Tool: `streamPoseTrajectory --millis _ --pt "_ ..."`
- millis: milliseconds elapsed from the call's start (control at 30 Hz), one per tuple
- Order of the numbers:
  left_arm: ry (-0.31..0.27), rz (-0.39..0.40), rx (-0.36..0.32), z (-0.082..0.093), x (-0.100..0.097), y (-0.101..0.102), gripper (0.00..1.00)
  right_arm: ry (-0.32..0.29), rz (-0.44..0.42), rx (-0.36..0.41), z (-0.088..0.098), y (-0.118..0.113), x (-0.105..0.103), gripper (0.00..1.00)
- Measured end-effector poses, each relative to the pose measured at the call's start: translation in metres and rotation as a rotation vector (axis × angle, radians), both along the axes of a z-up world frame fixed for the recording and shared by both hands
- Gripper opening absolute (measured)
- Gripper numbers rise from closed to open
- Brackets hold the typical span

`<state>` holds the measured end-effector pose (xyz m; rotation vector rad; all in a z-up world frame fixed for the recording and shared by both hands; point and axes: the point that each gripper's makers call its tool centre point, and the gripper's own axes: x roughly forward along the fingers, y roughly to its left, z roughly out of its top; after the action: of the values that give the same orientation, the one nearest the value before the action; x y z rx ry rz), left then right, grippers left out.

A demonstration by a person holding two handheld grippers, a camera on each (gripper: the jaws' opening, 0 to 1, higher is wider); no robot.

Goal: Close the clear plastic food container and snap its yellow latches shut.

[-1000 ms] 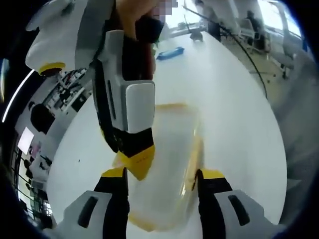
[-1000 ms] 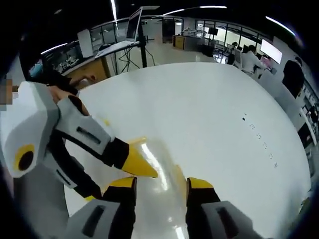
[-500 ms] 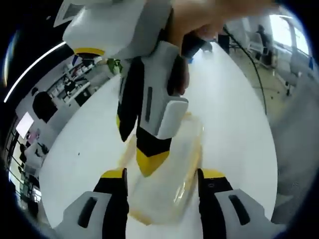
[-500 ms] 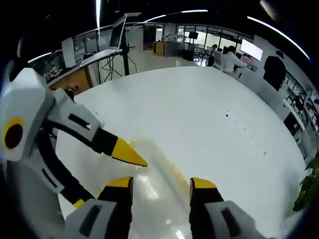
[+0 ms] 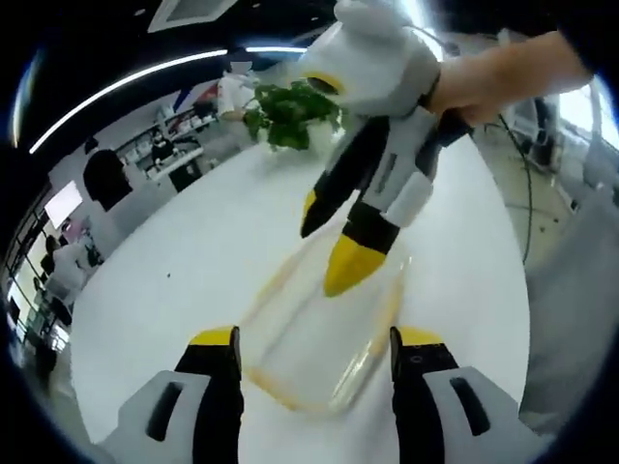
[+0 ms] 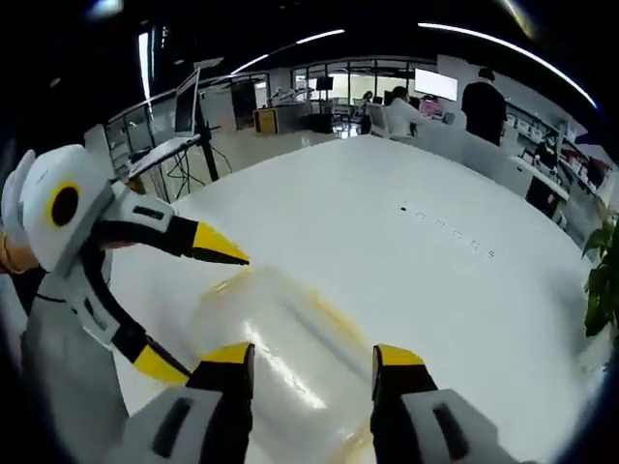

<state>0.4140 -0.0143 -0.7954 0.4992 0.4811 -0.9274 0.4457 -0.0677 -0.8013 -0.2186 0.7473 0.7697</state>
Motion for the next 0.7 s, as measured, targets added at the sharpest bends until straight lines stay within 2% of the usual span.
streamPoseTrajectory --millis 233,367,700 --pt "0.025 0.034 -0.022 -0.004 0.001 0.003 0.6 0.008 -0.04 0.02 0.001 -0.012 -0.003 0.47" --pt "0.041 0.047 -0.033 -0.007 0.001 0.006 0.6 0.01 -0.079 0.064 0.004 -0.015 -0.004 0.47" --pt "0.086 0.111 -0.095 -0.006 0.003 0.015 0.62 0.021 -0.132 0.056 -0.001 -0.032 -0.011 0.46"
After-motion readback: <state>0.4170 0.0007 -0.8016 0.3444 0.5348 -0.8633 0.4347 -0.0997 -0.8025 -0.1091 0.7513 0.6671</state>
